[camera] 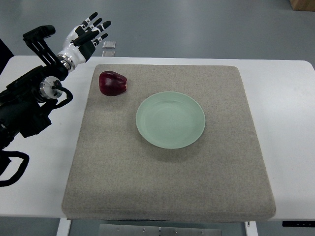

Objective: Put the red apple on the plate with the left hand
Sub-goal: 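Move the open left hand toward the dark red apple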

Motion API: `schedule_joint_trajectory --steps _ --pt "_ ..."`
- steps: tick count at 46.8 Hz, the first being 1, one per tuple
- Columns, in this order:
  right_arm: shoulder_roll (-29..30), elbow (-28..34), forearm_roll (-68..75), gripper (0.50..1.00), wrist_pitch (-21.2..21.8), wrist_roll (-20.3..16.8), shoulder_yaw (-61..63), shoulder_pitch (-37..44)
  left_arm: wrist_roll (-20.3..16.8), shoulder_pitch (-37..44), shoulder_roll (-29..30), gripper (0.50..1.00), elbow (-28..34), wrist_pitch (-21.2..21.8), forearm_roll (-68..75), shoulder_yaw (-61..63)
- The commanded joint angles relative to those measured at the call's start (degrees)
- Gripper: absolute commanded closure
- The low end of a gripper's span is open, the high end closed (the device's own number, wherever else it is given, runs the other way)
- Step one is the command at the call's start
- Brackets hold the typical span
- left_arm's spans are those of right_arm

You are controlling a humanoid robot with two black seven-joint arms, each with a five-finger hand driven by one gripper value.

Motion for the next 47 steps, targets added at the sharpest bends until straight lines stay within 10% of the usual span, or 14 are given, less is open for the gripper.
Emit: schedule_joint_trajectory --steps 1,47 --pt "0.0 0.1 0.0 0.536 0.0 0.0 0.0 0.0 0.0 0.1 0.0 0.506 0.0 0.0 0.0 0.1" --pt "0.0 0.0 0.0 0.536 0.0 0.0 0.0 0.0 0.3 -6.3 0.5 0.506 -0.4 0.0 17.8 13.3"
